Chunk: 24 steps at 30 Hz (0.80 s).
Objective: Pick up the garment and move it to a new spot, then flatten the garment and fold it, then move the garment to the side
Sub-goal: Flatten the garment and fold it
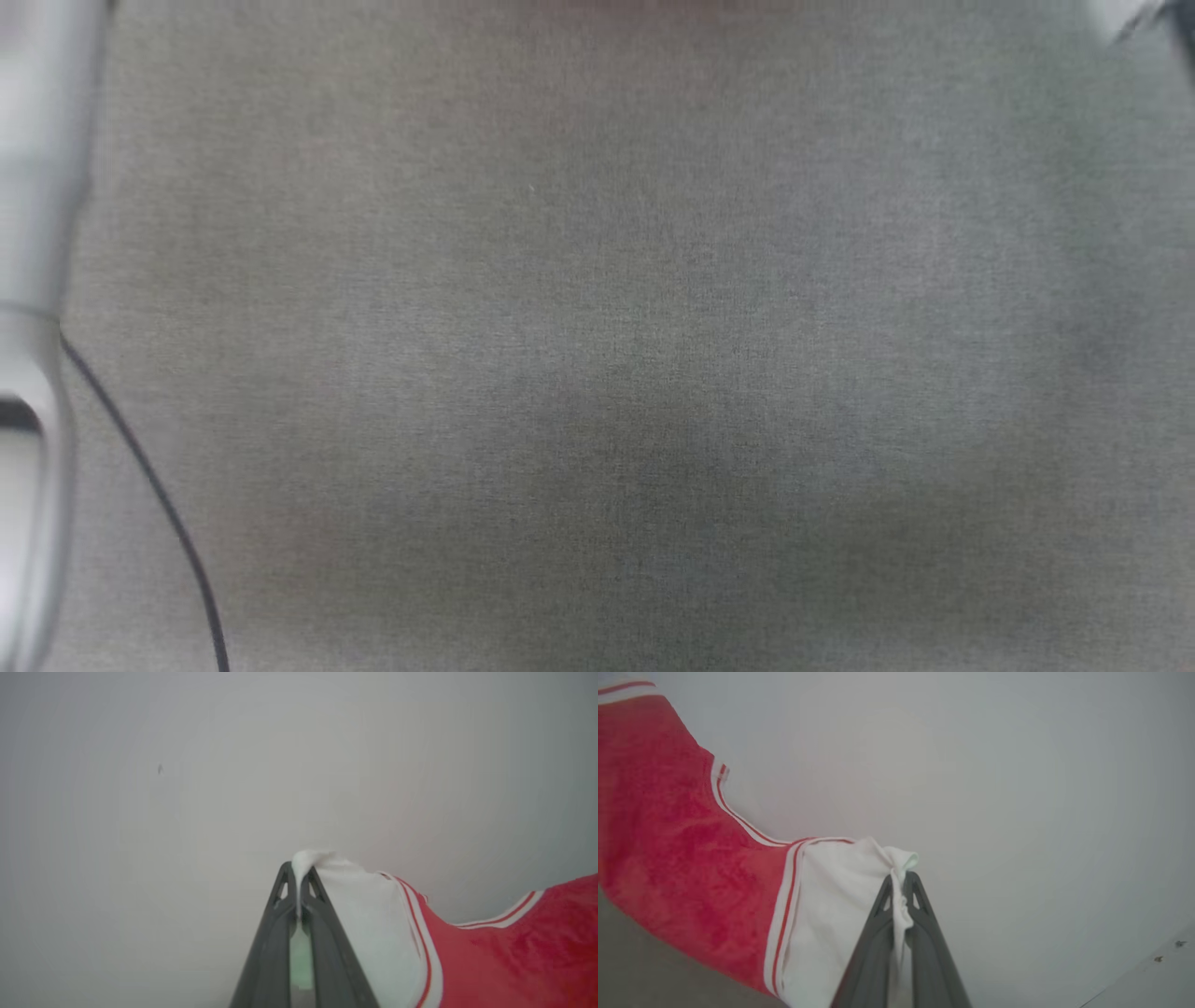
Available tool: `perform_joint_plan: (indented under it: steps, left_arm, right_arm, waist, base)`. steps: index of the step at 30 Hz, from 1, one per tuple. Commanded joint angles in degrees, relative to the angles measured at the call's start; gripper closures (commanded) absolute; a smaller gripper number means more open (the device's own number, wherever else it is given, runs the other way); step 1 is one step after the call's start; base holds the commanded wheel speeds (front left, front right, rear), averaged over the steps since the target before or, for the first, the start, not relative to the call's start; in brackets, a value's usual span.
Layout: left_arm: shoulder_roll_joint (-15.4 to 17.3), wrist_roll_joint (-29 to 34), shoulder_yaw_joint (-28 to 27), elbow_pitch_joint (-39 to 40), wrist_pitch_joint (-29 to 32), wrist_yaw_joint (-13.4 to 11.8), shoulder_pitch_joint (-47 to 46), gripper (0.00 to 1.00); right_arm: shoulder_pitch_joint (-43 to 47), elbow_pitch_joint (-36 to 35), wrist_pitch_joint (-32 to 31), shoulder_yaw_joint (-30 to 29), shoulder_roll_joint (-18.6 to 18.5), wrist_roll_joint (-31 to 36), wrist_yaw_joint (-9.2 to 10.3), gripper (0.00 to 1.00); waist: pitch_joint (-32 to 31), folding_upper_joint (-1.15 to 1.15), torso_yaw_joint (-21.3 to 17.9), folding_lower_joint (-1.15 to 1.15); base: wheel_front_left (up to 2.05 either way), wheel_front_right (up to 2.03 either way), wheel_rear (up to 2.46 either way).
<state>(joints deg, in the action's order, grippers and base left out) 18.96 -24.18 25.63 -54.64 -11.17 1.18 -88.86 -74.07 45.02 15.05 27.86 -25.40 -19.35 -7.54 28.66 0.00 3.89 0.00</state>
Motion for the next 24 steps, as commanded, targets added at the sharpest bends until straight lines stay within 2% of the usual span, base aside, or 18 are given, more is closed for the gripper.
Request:
perform_joint_plan:
  steps: [1,7,14,20,24]
  left_arm:
    - [0.17,-0.29,0.52,-0.87,0.39,1.14,2.74,1.0]
    - [0.82,-3.3,2.04,-1.33,3.99,5.17,12.35,1.0]
    - [4.33,-8.4,4.5,7.0,9.27,6.27,27.58,1.0]
    - [11.02,-14.57,4.84,23.92,16.58,5.85,44.8,1.0]
    - [16.37,-17.54,4.11,37.72,21.17,1.73,57.49,1.0]
  right_arm:
    - [1.97,-0.14,0.14,1.79,-0.76,-3.19,0.1,1.0]
    - [9.92,-4.26,0.14,12.27,-6.13,-14.78,0.1,1.0]
    - [19.76,-13.1,-0.1,21.11,-13.56,-25.46,0.1,1.0]
    - [26.97,-20.85,0.06,27.06,-20.24,-29.17,0.1,1.0]
    - [31.24,-25.09,0.08,30.14,-24.3,-30.2,0.1,1.0]
  waist:
    - [-1.67,0.0,0.12,0.0]
    - [-6.23,0.0,0.21,0.0]
    - [-11.76,0.0,0.12,0.0]
    - [-15.16,0.0,-0.17,0.0]
    - [-16.24,0.0,-0.28,0.0]
  base:
    - [0.0,0.0,0.0]
    - [0.0,0.0,0.0]
    - [0.0,0.0,0.0]
    - [0.0,0.0,0.0]
    - [0.0,0.0,0.0]
